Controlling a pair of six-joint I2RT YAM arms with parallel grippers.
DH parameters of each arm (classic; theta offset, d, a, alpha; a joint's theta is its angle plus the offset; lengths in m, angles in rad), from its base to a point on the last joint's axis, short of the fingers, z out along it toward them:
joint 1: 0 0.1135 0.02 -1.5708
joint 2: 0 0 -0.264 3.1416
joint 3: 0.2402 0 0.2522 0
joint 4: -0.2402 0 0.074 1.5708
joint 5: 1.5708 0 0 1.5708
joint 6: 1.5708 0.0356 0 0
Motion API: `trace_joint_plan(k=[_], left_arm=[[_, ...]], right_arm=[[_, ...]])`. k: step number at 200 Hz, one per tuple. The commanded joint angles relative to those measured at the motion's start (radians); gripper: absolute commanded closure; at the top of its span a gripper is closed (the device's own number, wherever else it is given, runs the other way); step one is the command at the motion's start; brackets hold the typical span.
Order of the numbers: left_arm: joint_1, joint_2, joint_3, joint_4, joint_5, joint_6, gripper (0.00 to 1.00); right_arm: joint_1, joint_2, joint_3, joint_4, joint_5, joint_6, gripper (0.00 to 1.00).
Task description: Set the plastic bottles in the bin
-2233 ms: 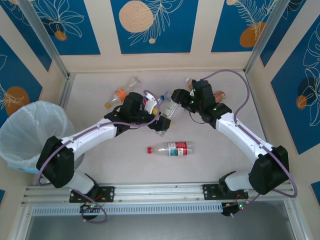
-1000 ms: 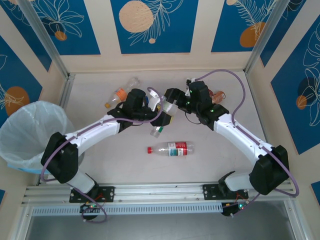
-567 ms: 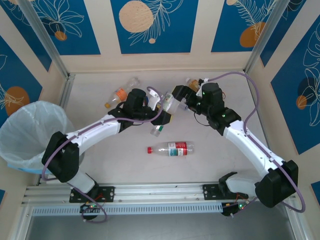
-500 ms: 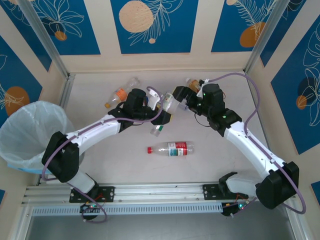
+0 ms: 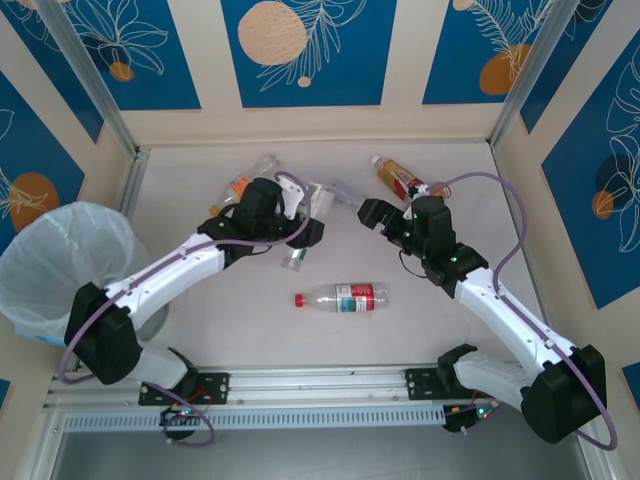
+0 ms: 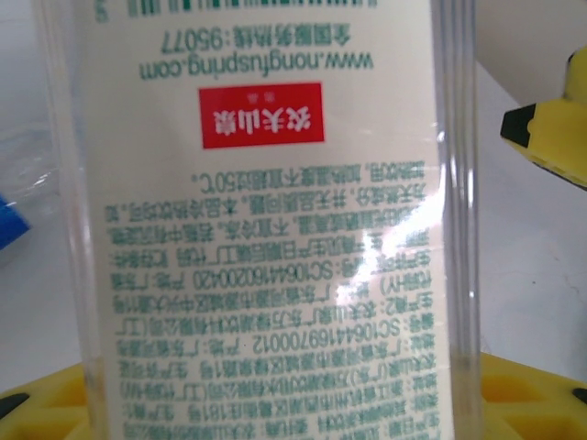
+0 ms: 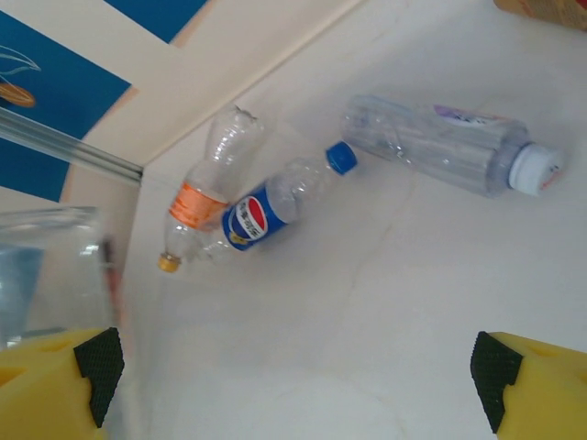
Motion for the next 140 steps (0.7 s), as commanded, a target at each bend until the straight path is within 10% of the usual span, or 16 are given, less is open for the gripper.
trace_joint_plan(k=[1,140], left_arm=[[0.013,-0.058,0.088,-0.17,-0.124,0.013,0.53],[0.338,-0.275,0.448,-0.693,-0.393,0.098,0.56]], right_arm=[[-0.017,-0.022,-0.011,0.08,0.007,-0.037,0.0],[-0.048,-0.039,-0.079,0.204,0.015,-0.098,0.0]])
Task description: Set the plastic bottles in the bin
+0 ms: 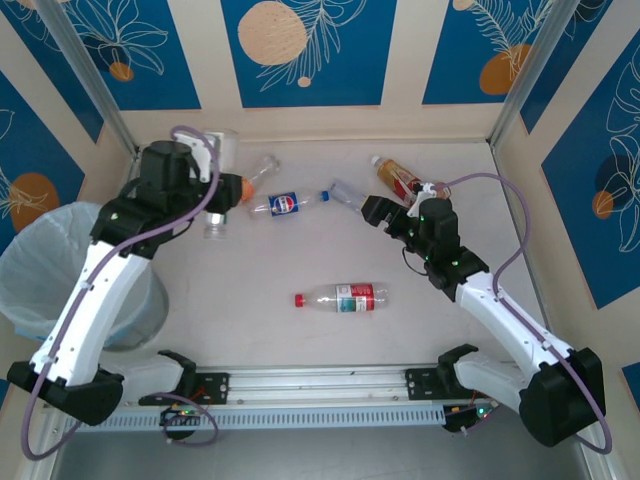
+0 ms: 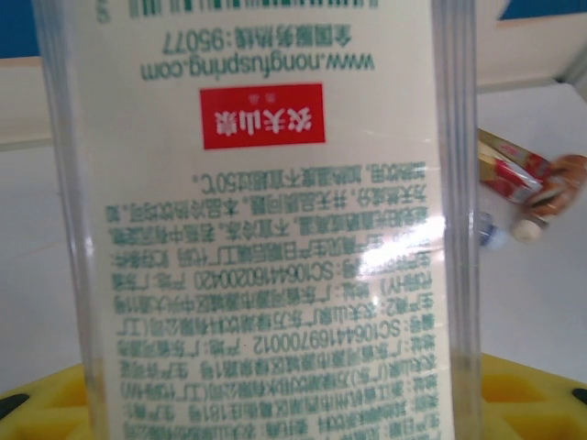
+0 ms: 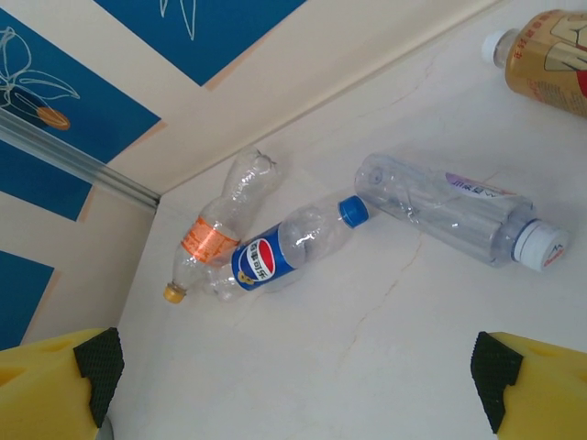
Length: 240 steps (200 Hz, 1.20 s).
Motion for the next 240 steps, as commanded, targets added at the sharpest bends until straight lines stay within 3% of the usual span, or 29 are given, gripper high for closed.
trace_joint_plan(k=[1,59,107,136,197,240], left_arm=[[0.064,-0.044,0.04,-0.116,-0.107,0.036,0.56],[0.206,-0.166,-0.016,-0.091,-0.439,0.052,0.57],[0.269,-0.187,-0.074,-0.044,-0.527,0.064,0.58],[0.366,-0.191,-0.082,-0.05,-0.527,0.073,0.59],[0.632,-0.224,-0.234,0.012,-0.379,0.067,0.6],[0.704,-0.273,-0.331,0.065,-0.385,0.028,0.6]], right_arm=[[-0.008,-0.02,-0.018,0.035,0.025,-0.015,0.0],[-0.041,-0.027,-0.009,0.02,0.006,0.005,0.01],[-0.054,-0.022,-0.008,-0.008,-0.007,0.028,0.01],[-0.063,-0.029,0.005,-0.051,-0.006,0.011,0.01],[-0.072,-0.036,-0.01,-0.03,0.001,0.02,0.01],[-0.076,-0.05,-0.021,-0.045,0.009,0.008,0.01]])
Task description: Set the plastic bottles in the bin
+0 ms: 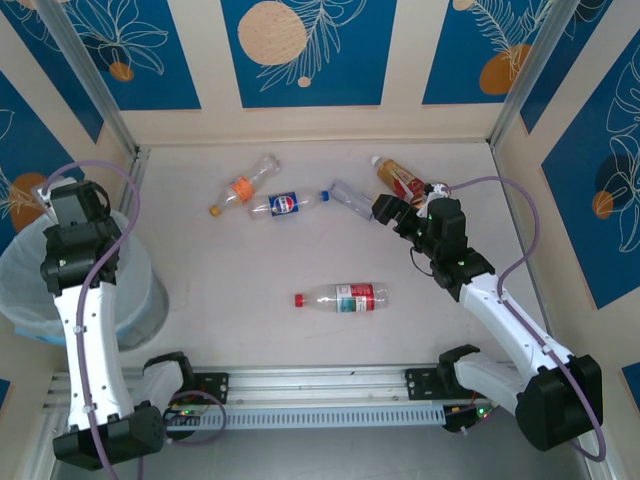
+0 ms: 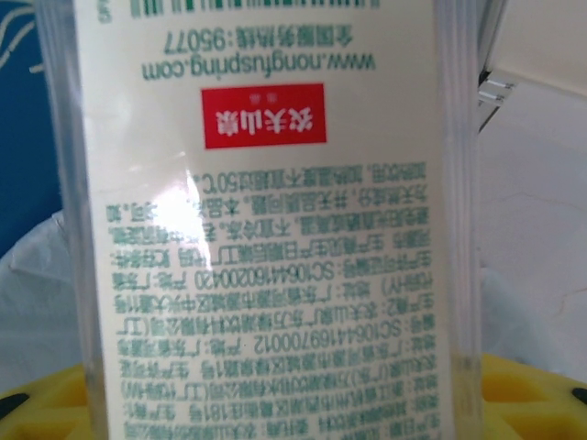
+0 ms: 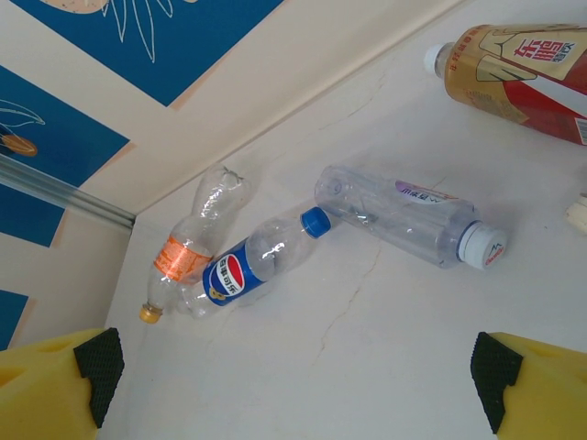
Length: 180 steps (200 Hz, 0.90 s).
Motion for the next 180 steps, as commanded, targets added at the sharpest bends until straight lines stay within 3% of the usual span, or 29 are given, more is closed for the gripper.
trace_joint_plan(k=[1,22,45,180], left_arm=[[0.033,-0.049,-0.036,0.059,0.002,-0.019,0.6],[0.053,-0.105,-0.102,0.1,-0.061,-0.044,0.6],[0.082,-0.143,-0.152,0.124,-0.038,-0.061,0.61],[0.106,-0.044,-0.109,-0.08,-0.015,-0.346,0.44]], right_arm=[[-0.007,-0.032,-0.015,0.0,0.012,-0.003,0.01],[-0.008,-0.037,-0.019,-0.001,0.015,-0.005,0.01],[-0.01,-0.031,-0.017,0.004,0.013,-0.006,0.0],[-0.009,0.057,0.035,0.003,-0.025,0.02,0.01]])
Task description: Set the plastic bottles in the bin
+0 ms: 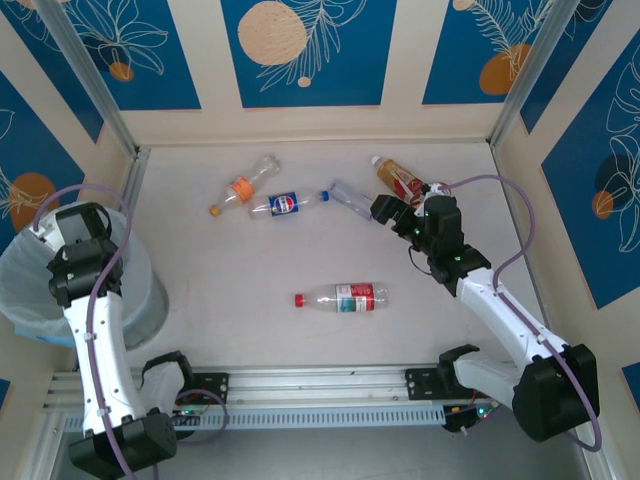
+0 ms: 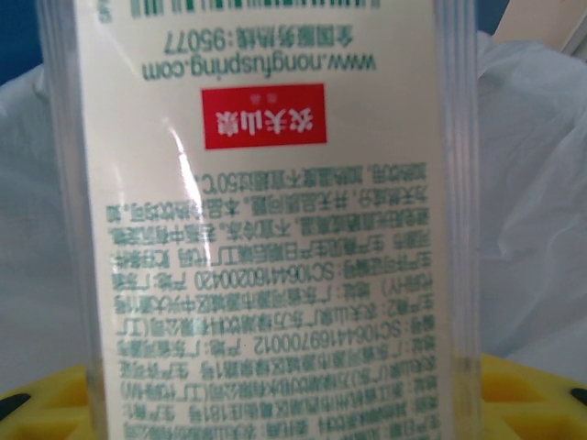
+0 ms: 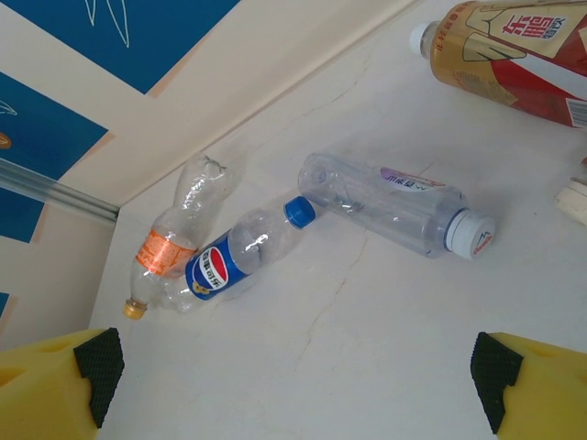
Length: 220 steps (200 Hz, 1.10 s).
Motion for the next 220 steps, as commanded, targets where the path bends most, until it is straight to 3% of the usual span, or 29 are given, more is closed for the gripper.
trace_joint_plan(k=[1,37,76,108,131,149,178,220], left_arm=[[0.022,0.013,0.044,-0.064,0.021,-0.093,0.44],[0.029,-0.012,0.02,-0.078,0.075,-0.18,0.37],[0.031,-0.004,-0.001,-0.085,0.052,-0.21,0.33],[0.032,0.014,0.002,-0.095,0.03,-0.214,0.24],[0.031,0.012,0.004,-0.086,0.014,-0.211,0.09],[0.032,0.011,0.011,-0.082,0.017,-0.198,0.04],[0.031,0.001,0.029,-0.052,0.095,-0.137,0.01],[0.03,-0.073,0.05,0.031,0.33,-0.01,0.01]], right_arm=[[0.0,0.002,0.025,0.007,-0.016,0.018,0.01],[0.001,0.004,0.027,0.004,-0.011,0.017,0.0],[0.001,0.015,0.033,0.004,-0.02,0.018,0.0],[0.003,0.018,0.033,0.007,-0.022,0.022,0.0],[0.004,0.019,0.034,0.004,-0.022,0.026,0.0],[0.005,0.019,0.034,0.004,-0.023,0.027,0.0],[0.008,0.021,0.038,0.002,-0.023,0.025,0.0],[0.008,0.038,0.065,-0.07,-0.018,0.017,0.0]])
